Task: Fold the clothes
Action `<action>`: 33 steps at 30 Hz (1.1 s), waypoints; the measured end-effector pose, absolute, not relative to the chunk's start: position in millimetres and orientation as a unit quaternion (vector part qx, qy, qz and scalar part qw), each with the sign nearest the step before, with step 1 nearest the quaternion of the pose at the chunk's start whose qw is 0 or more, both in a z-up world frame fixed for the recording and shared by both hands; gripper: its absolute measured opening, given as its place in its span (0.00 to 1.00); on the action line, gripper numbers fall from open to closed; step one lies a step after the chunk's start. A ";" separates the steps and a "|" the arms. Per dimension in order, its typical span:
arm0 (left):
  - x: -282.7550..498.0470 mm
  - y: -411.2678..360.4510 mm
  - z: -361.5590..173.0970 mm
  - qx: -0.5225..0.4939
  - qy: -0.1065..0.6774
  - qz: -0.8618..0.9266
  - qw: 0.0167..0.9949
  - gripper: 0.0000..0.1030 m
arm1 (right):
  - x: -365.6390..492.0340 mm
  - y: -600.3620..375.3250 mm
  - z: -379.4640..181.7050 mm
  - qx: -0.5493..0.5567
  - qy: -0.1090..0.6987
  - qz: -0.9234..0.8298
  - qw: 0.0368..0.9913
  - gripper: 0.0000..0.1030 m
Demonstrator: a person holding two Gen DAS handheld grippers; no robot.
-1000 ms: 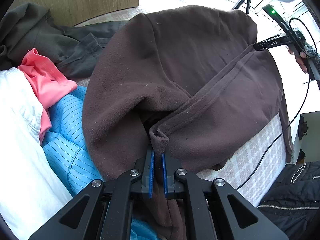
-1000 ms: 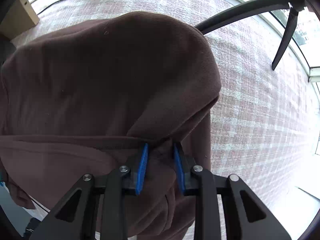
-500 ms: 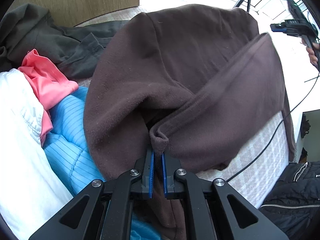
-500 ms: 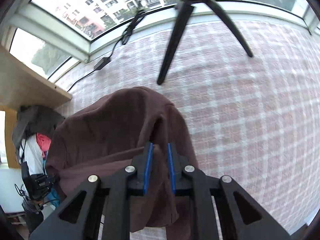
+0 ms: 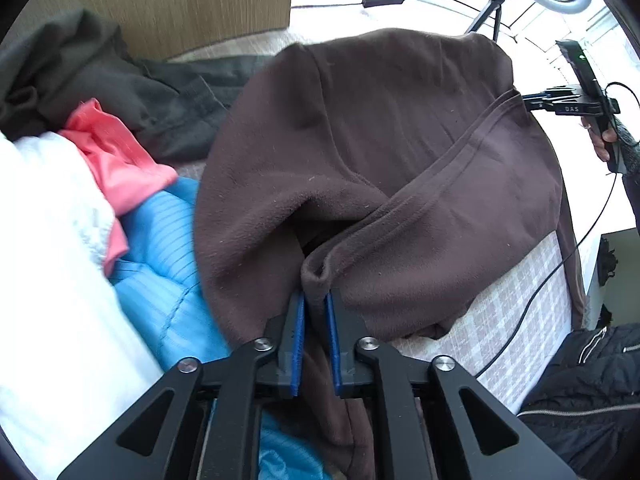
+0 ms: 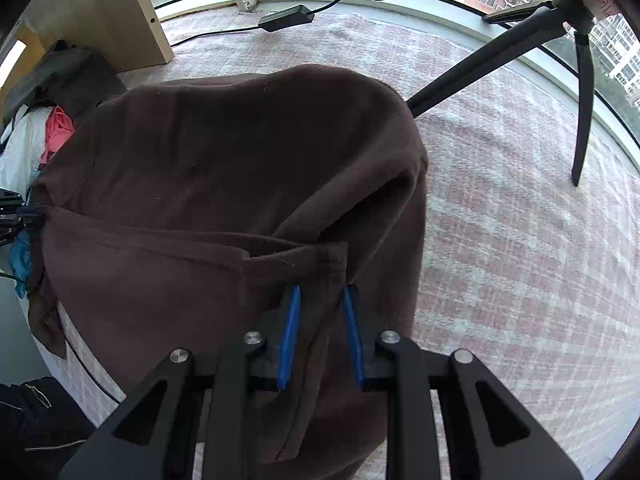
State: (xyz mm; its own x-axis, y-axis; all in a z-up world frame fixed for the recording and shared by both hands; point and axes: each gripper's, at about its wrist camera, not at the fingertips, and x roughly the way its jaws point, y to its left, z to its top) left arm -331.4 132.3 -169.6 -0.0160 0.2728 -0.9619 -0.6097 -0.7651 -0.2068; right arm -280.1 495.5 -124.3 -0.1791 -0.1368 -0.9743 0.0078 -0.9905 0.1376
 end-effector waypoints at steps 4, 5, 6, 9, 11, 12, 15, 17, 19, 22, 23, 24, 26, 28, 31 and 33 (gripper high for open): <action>-330.5 135.2 -170.3 -0.628 0.133 0.698 0.317 0.19 | -272.8 501.4 -121.2 0.638 -0.060 -0.765 0.063 0.20; -331.7 131.0 -167.6 -0.629 0.134 0.697 0.318 0.19 | -271.4 503.1 -120.1 0.640 -0.059 -0.764 0.064 0.20; -332.4 132.3 -167.8 -0.630 0.137 0.695 0.320 0.19 | -269.5 505.3 -117.3 0.639 -0.056 -0.765 0.061 0.20; -329.9 139.9 -173.6 -0.634 0.152 0.685 0.326 0.18 | -262.2 512.3 -103.3 0.634 -0.052 -0.769 0.062 0.21; -328.2 150.0 -181.6 -0.638 0.168 0.680 0.320 0.07 | -261.6 513.7 -100.4 0.635 -0.039 -0.769 0.064 0.21; -329.1 150.4 -182.1 -0.639 0.169 0.679 0.319 0.05 | -260.7 513.5 -97.3 0.635 -0.032 -0.769 0.064 0.21; -331.9 150.6 -182.0 -0.641 0.167 0.677 0.320 0.05 | -260.2 509.5 -91.3 0.633 -0.019 -0.770 0.078 0.22; -332.8 150.4 -181.5 -0.642 0.167 0.677 0.320 0.05 | -263.5 505.9 -94.0 0.636 -0.011 -0.767 0.084 0.22; -332.4 149.8 -181.0 -0.641 0.168 0.678 0.318 0.05 | -269.7 504.2 -101.0 0.646 0.007 -0.759 0.076 0.29; -331.7 148.9 -182.7 -0.639 0.165 0.680 0.319 0.05 | -276.8 504.8 -115.1 0.659 0.027 -0.749 0.061 0.40; -331.4 148.8 -183.5 -0.639 0.165 0.680 0.319 0.05 | -278.2 505.6 -119.3 0.662 0.028 -0.747 0.062 0.40; -331.1 148.9 -184.4 -0.639 0.165 0.680 0.319 0.05 | -279.2 507.1 -123.3 0.665 0.026 -0.744 0.063 0.40; -330.8 148.6 -183.5 -0.637 0.163 0.683 0.317 0.05 | -278.6 512.3 -128.2 0.666 0.014 -0.743 0.066 0.40; -330.2 147.2 -179.5 -0.633 0.161 0.689 0.314 0.05 | -272.7 517.9 -123.4 0.658 0.002 -0.750 0.065 0.38; -326.4 141.4 -165.1 -0.617 0.147 0.709 0.307 0.04 | -253.6 522.7 -102.6 0.638 -0.005 -0.767 0.063 0.10; -321.2 136.0 -151.7 -0.603 0.131 0.725 0.304 0.04 | -235.4 527.0 -82.2 0.618 -0.023 -0.784 0.062 0.09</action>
State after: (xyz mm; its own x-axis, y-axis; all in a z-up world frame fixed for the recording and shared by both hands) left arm -321.2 136.0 -151.7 -0.0867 0.2828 -0.9552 -0.5998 -0.7804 -0.1766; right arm -235.4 527.0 -82.2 -0.2293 -0.1261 -0.9652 0.0689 -0.9912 0.1132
